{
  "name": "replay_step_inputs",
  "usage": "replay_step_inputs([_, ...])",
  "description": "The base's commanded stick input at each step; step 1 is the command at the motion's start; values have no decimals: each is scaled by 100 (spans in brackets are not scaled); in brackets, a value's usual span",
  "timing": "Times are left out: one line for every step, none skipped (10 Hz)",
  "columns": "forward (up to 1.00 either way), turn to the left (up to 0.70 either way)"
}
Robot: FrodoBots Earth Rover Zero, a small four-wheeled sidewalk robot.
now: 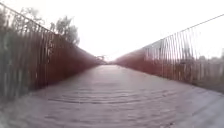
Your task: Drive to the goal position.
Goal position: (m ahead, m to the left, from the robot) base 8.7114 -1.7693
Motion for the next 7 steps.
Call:
replay_step_inputs([70, 0])
replay_step_inputs([70, 0])
replay_step_inputs([70, 0])
replay_step_inputs([70, 0])
replay_step_inputs([70, 0])
replay_step_inputs([70, 0])
replay_step_inputs([70, 0])
